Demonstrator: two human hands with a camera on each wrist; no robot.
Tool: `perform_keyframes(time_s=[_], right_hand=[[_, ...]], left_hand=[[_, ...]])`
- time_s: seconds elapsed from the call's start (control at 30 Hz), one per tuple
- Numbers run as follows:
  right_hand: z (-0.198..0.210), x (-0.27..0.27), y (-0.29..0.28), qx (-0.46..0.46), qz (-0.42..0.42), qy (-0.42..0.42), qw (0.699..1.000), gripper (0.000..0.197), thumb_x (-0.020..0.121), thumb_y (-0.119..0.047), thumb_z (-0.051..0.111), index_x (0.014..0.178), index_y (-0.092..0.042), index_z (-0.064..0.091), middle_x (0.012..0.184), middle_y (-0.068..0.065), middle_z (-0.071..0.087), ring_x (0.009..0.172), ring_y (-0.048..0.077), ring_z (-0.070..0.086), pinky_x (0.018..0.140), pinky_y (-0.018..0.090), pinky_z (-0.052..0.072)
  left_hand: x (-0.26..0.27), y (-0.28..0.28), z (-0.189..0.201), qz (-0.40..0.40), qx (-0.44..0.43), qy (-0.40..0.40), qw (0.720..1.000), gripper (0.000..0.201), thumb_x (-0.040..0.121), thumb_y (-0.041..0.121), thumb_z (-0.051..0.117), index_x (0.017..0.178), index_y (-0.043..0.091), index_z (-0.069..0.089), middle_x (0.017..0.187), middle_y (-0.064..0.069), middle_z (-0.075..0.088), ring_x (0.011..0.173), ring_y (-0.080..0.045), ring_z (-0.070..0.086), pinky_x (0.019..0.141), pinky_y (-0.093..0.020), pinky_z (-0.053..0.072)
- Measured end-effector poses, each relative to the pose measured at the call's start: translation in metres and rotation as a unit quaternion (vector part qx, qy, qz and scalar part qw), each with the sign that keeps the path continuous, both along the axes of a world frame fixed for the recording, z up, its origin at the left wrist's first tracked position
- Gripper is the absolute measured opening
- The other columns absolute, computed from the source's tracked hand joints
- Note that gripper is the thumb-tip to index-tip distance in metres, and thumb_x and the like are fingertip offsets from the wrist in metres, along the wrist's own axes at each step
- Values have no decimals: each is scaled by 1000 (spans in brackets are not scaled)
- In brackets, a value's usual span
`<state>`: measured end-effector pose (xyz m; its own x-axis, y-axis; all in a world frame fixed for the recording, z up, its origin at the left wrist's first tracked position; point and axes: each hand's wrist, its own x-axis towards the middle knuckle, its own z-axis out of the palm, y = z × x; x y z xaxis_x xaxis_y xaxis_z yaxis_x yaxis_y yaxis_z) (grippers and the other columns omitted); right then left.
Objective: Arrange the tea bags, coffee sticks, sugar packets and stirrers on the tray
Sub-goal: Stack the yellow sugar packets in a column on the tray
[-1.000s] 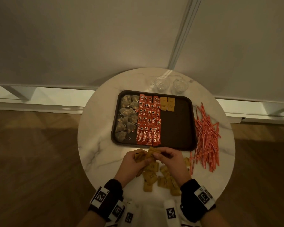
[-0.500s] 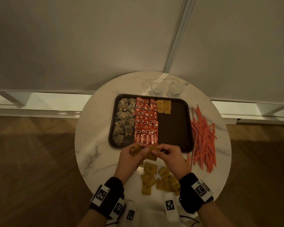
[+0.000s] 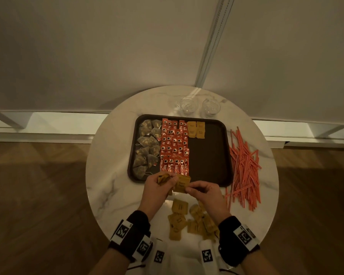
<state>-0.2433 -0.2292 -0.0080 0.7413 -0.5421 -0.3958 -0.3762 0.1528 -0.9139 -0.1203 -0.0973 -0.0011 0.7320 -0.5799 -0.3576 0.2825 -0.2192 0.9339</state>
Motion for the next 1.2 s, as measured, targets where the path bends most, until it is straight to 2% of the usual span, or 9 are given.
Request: perform_keyframes(time_s=[0.17, 0.3, 0.37, 0.57, 0.77, 0.9, 1.03, 1.13, 1.2], right_hand=[[-8, 7, -8, -12, -4, 6, 1000, 6, 82, -12, 76, 88, -13, 78, 87, 1, 76, 86, 13, 70, 79, 19, 54], [-26, 13, -26, -12, -46, 34, 998, 4, 84, -9, 75, 87, -10, 77, 79, -2, 75, 73, 0, 67, 69, 14, 51], [-38, 16, -43, -9, -69, 64, 996, 3, 85, -9, 74, 87, -10, 76, 79, -3, 74, 71, -2, 66, 66, 11, 48], [-86, 38, -107, -61, -104, 153, 981, 6, 83, -16, 78, 87, -14, 74, 91, 5, 72, 87, 17, 66, 69, 17, 47], [-99, 96, -150, -117, -73, 168, 976, 8, 86, -20, 75, 91, -18, 71, 86, -7, 65, 83, 10, 60, 72, 19, 45], [-106, 130, -166, -124, -62, 180, 974, 12, 88, -20, 73, 98, -14, 73, 98, -1, 69, 91, 12, 64, 81, 24, 50], [-110, 150, -176, -139, -58, 188, 971, 13, 87, -22, 74, 98, -15, 73, 97, 2, 71, 90, 14, 67, 81, 26, 54], [-113, 157, -179, -149, -54, 206, 966, 9, 85, -25, 76, 92, -23, 71, 96, -2, 70, 89, 13, 66, 79, 27, 54], [-113, 159, -179, -160, -54, 212, 963, 11, 83, -26, 77, 85, -27, 67, 93, -4, 69, 87, 12, 66, 81, 30, 56]], left_hand=[[2, -11, -3, 7, 7, 44, 999, 13, 95, 14, 62, 97, 4, 69, 61, 11, 64, 52, 3, 56, 49, -9, 41], [8, -19, -13, 35, 26, 143, 989, 26, 98, 30, 57, 95, 6, 67, 67, -4, 60, 52, -10, 49, 45, -22, 40], [14, -22, -21, 33, 35, 192, 980, 17, 99, 22, 54, 102, 10, 66, 80, -11, 64, 62, -16, 56, 48, -25, 44], [25, -23, -39, -3, 63, 252, 966, 23, 99, 11, 52, 119, 15, 61, 103, -18, 69, 77, -21, 69, 57, -29, 52], [33, -20, -50, -15, 55, 286, 956, 25, 96, 11, 58, 121, 7, 59, 98, -19, 70, 67, -17, 71, 47, -20, 49], [34, -19, -56, -20, 36, 294, 955, 24, 95, 4, 56, 119, -2, 57, 85, -19, 62, 74, -29, 63, 50, -21, 51], [33, -19, -65, -17, 35, 307, 951, 16, 95, -3, 52, 109, -7, 59, 76, -17, 58, 57, -19, 58, 65, -33, 58], [32, -20, -69, -16, 38, 326, 945, 12, 96, -4, 49, 104, -10, 56, 73, -16, 45, 51, -18, 45, 56, -32, 42], [31, -19, -71, -14, 38, 333, 942, 14, 96, -6, 47, 107, -13, 54, 68, -13, 43, 50, -18, 42, 51, -29, 38]])
